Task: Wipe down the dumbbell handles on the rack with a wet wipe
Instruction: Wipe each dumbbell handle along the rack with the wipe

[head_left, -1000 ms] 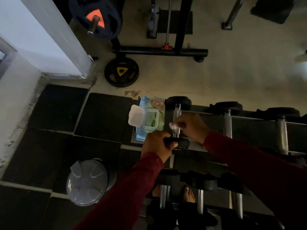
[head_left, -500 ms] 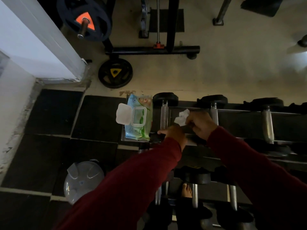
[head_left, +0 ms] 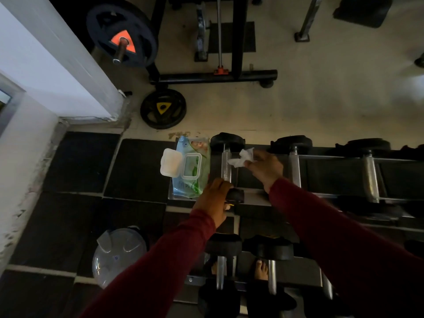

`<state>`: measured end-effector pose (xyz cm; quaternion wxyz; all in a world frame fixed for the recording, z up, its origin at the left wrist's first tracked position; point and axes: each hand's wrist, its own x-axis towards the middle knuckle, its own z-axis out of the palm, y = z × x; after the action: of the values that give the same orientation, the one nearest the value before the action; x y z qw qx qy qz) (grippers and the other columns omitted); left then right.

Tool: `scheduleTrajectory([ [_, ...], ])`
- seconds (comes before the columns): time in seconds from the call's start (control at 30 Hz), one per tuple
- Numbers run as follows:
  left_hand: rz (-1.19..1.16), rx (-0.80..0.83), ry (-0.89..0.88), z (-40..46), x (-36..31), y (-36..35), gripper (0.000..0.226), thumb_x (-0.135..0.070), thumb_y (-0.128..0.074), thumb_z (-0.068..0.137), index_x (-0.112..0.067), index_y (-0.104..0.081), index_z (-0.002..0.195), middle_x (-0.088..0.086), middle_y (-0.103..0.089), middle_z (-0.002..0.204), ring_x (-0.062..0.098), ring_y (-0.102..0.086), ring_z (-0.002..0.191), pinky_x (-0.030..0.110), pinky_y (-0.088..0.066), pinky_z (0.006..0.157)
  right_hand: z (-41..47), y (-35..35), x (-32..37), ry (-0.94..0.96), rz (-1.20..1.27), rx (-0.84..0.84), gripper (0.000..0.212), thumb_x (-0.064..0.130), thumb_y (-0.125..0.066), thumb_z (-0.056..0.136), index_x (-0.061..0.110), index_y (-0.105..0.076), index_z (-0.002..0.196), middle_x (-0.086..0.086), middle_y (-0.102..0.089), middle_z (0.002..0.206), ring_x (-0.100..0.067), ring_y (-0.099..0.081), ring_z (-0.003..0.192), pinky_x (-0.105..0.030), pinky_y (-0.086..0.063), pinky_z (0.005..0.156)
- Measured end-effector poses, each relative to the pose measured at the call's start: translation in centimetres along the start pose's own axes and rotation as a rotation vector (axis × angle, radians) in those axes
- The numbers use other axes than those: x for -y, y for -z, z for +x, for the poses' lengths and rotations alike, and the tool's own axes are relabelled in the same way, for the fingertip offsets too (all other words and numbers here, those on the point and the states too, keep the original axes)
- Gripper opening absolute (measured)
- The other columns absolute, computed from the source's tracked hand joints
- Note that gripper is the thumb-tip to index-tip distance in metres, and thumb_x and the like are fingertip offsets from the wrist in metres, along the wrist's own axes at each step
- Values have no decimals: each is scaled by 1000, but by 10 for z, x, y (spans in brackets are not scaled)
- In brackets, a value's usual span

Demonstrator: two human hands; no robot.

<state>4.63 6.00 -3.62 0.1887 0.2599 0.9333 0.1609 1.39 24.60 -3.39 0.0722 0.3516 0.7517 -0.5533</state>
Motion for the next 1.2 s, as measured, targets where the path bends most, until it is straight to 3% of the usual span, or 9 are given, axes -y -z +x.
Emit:
scheduleTrajectory([
  [0.1, -194, -70, 111, -8, 0, 0, 58, -20, -75, 80, -31, -52, 132, -6, -52, 134, 14, -50, 125, 34, -42, 109, 7, -10, 8, 18, -103, -44, 28, 22, -65, 93, 24, -68, 121, 0, -67, 119, -12, -61, 102, -33, -49, 102],
  [0.27, -374, -191, 302, -16, 5, 9, 55, -32, -83, 74, -22, -64, 125, -4, -65, 124, 12, -61, 112, 30, -47, 103, 16, -35, 19, 56, -103, 43, 11, 24, -64, 92, 24, -73, 87, -2, -73, 91, -15, -68, 89, -38, -54, 95],
  [0.33, -399, -167, 347, -15, 8, 12, 55, -32, -84, 73, -22, -65, 124, -3, -67, 124, 12, -62, 111, 32, -48, 103, 20, -42, 19, 128, -185, 29, 12, 27, -68, 92, 18, -76, 91, -1, -74, 89, -11, -69, 85, -31, -54, 92],
  [0.43, -466, -134, 427, -12, 9, 17, 55, -29, -88, 68, -23, -68, 120, -2, -67, 123, 13, -61, 114, 35, -46, 105, 26, -45, 17, 130, -295, -36, 14, 29, -70, 91, 15, -73, 90, 0, -73, 86, -6, -66, 74, -18, -52, 70],
  [0.57, -483, -128, 464, -11, 11, 22, 53, -27, -89, 66, -24, -70, 116, -3, -68, 119, 14, -60, 113, 31, -46, 105, 20, -47, -4, 8, -529, 62, 25, 39, -68, 88, 15, -70, 94, -3, -71, 90, -14, -67, 80, -26, -55, 68],
  [0.67, -505, -134, 464, -13, 9, 23, 52, -24, -88, 69, -23, -70, 117, -3, -68, 119, 12, -59, 112, 26, -45, 102, 6, -45, -17, 75, -777, 149, 29, 47, -63, 91, 19, -69, 96, 1, -66, 90, -11, -62, 78, -22, -43, 61],
  [0.8, -529, -137, 459, -16, 9, 23, 50, -25, -87, 69, -23, -70, 116, -4, -68, 120, 12, -59, 114, 25, -43, 102, 11, -45, -4, 148, -596, 49, 22, 39, -67, 91, 17, -68, 93, 7, -63, 78, 2, -55, 62, -9, -33, 42],
  [0.97, -543, -160, 451, -16, 9, 21, 52, -28, -88, 68, -25, -71, 117, -5, -68, 122, 8, -59, 113, 22, -42, 104, 21, -42, 28, 354, -325, -39, 12, 24, -78, 84, 18, -77, 95, 6, -74, 91, 5, -65, 74, -3, -45, 59],
  [1.2, -589, -173, 442, -20, 13, 17, 54, -34, -89, 66, -27, -70, 117, -7, -68, 119, 2, -56, 110, 21, -42, 103, -17, -35, -4, 522, -670, 311, 7, 25, -73, 87, 22, -74, 93, 8, -70, 96, 7, -58, 78, -15, -49, 80],
])
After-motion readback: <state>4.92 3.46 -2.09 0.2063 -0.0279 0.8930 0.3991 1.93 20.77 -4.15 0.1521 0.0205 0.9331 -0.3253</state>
